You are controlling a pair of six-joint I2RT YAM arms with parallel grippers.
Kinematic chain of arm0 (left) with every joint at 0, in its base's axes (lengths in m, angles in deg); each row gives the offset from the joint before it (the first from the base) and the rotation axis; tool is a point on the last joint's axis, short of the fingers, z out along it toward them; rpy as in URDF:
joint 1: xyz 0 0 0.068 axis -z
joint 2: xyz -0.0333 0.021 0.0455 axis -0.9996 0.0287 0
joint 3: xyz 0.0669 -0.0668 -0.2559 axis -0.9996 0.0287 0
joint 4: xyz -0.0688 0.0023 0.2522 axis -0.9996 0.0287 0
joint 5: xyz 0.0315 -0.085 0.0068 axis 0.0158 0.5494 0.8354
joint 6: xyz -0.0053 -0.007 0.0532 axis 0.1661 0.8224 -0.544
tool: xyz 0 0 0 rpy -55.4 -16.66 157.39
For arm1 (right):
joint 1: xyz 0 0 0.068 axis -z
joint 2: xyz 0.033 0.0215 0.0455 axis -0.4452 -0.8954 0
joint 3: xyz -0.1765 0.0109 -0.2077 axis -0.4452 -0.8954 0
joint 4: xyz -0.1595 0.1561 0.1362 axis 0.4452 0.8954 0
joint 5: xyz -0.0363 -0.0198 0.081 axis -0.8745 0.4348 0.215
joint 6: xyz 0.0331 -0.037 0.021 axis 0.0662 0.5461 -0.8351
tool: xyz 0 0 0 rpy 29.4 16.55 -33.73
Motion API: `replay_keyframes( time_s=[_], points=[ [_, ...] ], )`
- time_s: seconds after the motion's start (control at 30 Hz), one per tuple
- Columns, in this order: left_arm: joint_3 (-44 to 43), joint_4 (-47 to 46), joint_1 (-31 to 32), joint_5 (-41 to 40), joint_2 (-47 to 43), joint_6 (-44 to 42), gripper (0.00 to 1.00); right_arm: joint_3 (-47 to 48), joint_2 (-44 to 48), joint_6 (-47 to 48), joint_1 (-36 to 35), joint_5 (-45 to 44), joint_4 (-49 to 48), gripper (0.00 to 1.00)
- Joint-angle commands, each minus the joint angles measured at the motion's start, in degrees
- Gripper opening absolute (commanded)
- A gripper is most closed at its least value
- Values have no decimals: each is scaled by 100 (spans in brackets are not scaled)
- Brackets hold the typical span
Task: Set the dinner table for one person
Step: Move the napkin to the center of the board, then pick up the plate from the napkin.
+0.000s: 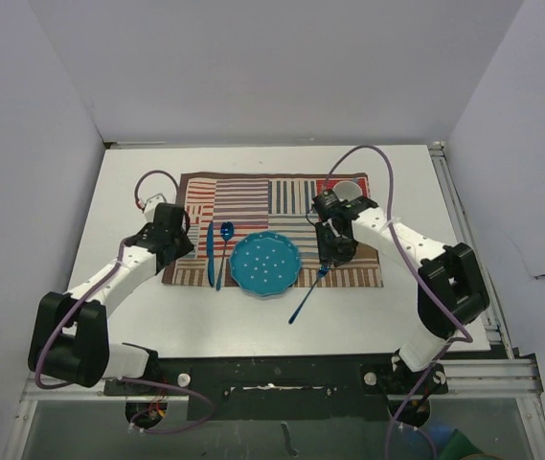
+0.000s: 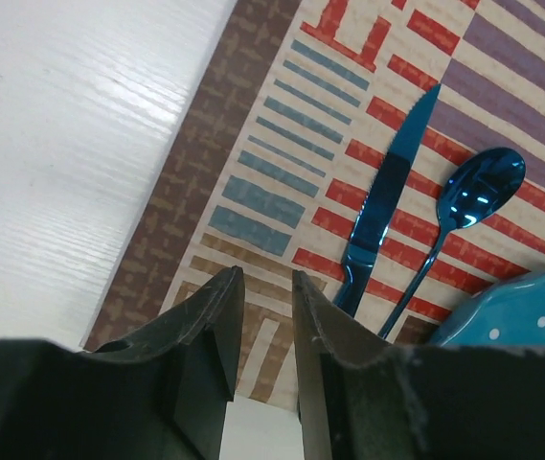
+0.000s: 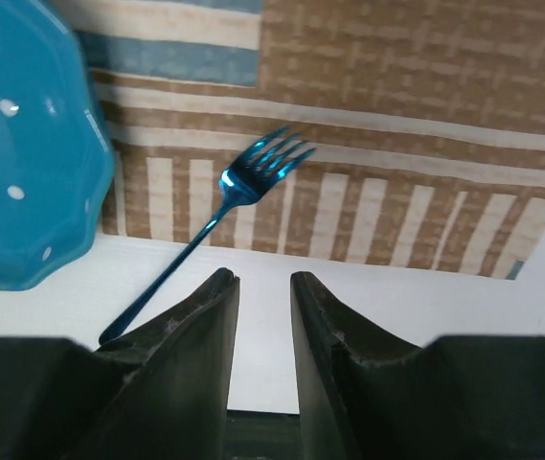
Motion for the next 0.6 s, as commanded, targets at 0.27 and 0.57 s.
replay_keyframes(
  time_s=[0.27, 0.57],
  points=[
    [-25, -923, 404, 596, 119, -239, 27, 1328, -632, 507, -684, 772, -531, 30],
    [-167, -724, 493, 613, 42, -362, 27, 2151, -1030, 593, -733, 923, -284, 30]
  ],
)
